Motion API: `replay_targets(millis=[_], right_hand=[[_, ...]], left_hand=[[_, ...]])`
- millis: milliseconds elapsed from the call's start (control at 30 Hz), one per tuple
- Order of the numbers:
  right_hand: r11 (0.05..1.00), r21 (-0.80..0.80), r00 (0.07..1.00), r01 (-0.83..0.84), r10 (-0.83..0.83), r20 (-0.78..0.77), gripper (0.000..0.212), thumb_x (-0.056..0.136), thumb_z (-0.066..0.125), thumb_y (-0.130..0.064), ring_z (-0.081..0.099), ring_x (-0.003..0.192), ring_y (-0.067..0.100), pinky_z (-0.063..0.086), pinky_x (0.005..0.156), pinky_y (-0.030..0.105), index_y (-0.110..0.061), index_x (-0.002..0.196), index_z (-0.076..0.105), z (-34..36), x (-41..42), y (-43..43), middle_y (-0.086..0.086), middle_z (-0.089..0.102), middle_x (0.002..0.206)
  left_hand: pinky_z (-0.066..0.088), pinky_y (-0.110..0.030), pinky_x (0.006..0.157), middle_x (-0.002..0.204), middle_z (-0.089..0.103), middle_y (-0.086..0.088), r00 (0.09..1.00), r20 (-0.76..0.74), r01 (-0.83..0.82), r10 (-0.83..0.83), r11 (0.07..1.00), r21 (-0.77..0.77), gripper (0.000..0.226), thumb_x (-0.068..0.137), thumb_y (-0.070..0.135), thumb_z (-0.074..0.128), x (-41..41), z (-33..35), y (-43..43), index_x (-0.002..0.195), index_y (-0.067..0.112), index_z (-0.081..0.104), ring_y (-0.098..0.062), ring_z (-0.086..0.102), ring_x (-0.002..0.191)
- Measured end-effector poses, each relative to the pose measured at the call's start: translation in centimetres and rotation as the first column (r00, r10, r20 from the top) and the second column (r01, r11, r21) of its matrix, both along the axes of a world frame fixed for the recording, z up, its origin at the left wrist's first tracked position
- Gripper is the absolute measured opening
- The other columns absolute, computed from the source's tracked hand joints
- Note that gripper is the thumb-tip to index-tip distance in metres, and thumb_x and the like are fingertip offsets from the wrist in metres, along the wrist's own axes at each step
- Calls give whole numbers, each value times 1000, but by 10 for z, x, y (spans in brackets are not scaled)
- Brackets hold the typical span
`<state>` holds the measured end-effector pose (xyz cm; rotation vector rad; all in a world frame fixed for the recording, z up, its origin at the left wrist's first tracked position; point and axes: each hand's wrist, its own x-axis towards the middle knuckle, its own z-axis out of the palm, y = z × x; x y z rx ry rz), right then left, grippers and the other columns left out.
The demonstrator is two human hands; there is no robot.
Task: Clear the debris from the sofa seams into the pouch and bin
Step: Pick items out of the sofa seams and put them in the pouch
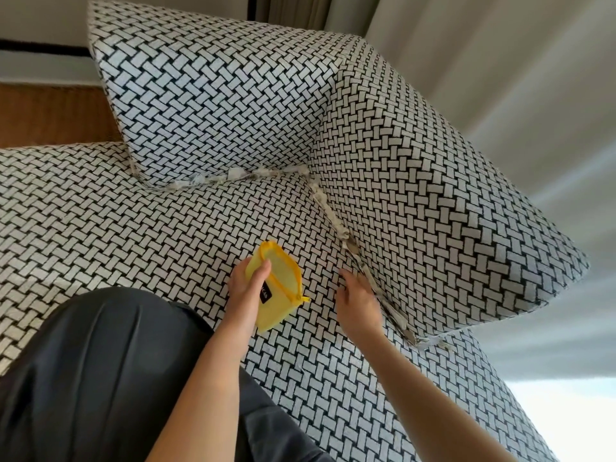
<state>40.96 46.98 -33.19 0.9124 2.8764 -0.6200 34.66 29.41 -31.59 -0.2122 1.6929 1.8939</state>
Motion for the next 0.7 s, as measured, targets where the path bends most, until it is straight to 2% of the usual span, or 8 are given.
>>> replay_targets(millis=[33,100,167,233,267,400,567,700], right_hand=[[994,101,996,-47,38,86,42,99,32,-25,59,93,17,48,69,28,-28,140,28,-2,-2,3,5,44,131],[980,173,982,-95,64,176,46,99,30,-29,58,97,23,51,73,35,-33,143,18,-3,-13,8,6,48,125],[986,157,976,-54,18,219,48,98,29,-31,57,82,23,50,67,36,-35,144,15,-1,-28,16,8,54,95],[993,114,961,-9,-23,275,50,98,29,-30,45,59,17,38,51,25,-35,145,11,3,-42,25,3,46,68],[996,89,954,2,-28,299,52,98,30,-28,40,53,14,33,48,24,-34,145,9,4,-47,28,1,42,62],[997,-8,956,75,-69,285,54,98,31,-24,37,53,12,34,50,27,-35,146,8,0,-51,35,-1,38,60],[968,-166,964,187,-149,219,48,95,33,-22,41,58,12,40,61,31,-33,142,29,-2,-53,42,-3,43,70],[961,-181,967,209,-176,182,47,93,36,-16,40,55,10,35,49,25,-27,138,37,-5,-51,43,-4,45,70]], left_hand=[[38,-60,98,137,34,-9,1000,1,1,-1,1000,1,71,63,70,47,0,0,0,126,39,34,-34,41,121],[38,-60,99,137,34,-9,1000,1,2,-2,1000,4,75,61,72,47,0,0,0,127,39,34,-34,41,121],[37,-59,99,137,34,-9,1000,6,5,-5,1000,7,80,59,74,48,-1,-1,1,129,37,34,-33,40,121],[37,-59,100,138,34,-10,1000,8,2,-2,1000,13,81,62,71,48,-1,-2,1,132,35,33,-33,40,122],[36,-59,100,139,33,-11,1000,10,-3,2,1000,16,81,63,70,47,-2,-3,1,134,34,33,-33,40,123],[36,-58,101,139,33,-11,1000,9,2,-2,1000,16,81,63,68,46,-2,-3,0,135,34,32,-32,40,123],[34,-57,103,140,34,-10,1000,11,0,-1,1000,24,78,65,67,46,-2,-3,0,134,35,32,-31,39,125],[35,-57,103,138,35,-10,1000,7,6,-7,1000,29,75,64,67,46,-1,-1,-1,131,35,35,-30,40,124]])
